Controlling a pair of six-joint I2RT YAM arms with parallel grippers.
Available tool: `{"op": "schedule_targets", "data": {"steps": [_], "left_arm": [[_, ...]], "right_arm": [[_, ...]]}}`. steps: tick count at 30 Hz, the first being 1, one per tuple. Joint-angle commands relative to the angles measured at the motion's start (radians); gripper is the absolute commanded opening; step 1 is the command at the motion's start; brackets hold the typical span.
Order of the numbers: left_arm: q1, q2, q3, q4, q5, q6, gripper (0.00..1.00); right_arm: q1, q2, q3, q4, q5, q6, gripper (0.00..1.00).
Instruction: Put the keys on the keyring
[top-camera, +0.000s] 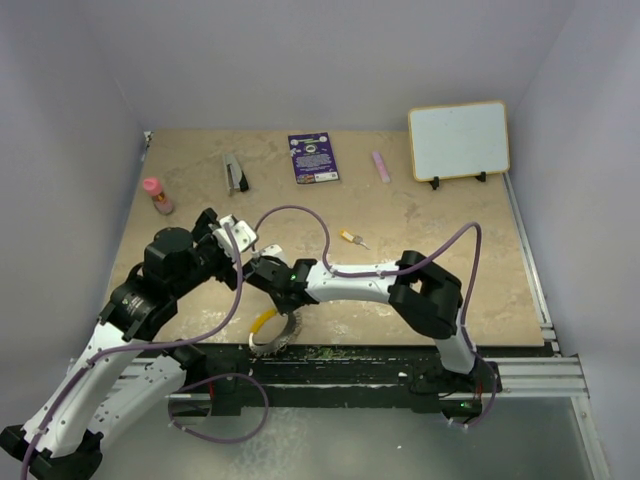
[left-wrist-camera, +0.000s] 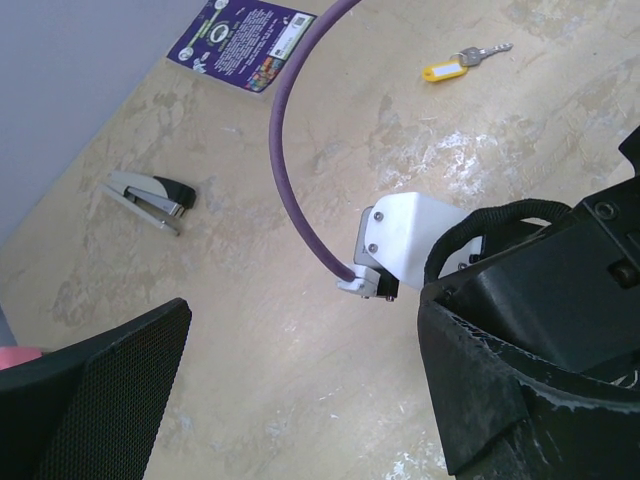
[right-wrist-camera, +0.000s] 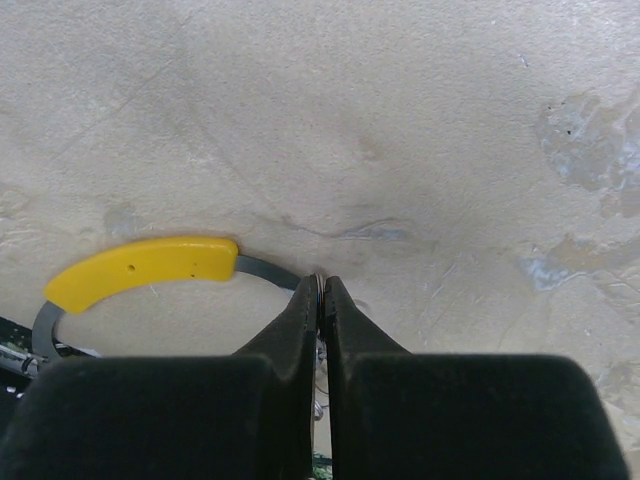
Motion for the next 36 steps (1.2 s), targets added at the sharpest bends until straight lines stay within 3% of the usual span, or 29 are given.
{"op": "schedule_targets", "data": {"steps": [1, 10, 16, 20, 26, 36], "left_arm": [[-0.003, 0.019, 0.001, 0.017, 0.052, -0.013, 0.98], [-0.003, 0.192, 0.210, -0.167, 0.394, 0.093, 0.98], [-0.003, 0.197, 0.225, -0.024, 0.597, 0.035, 0.98], [-0.006, 0.206, 0.120, 0.201, 0.744, -0.178, 0.98], [-0.011, 0.177, -0.041, 0.389, 0.767, -0.383, 0.98], [-0.013, 0.147, -0.045, 0.290, 0.686, -0.246, 0.98]], "right_arm": [[0.006, -0.117, -0.042, 0.047, 0.041, -0.026, 0.00], [0.005, -0.386, -0.216, 0.234, 0.040, -0.096, 0.00], [0.006, -0.617, -0.339, 0.351, 0.042, -0.103, 0.00], [0.005, -0.724, -0.369, 0.373, 0.043, -0.110, 0.00], [0.007, -0.785, -0.365, 0.364, 0.057, -0.074, 0.00], [0.053, -0.716, -0.228, 0.326, 0.056, -0.075, 0.00]]}}
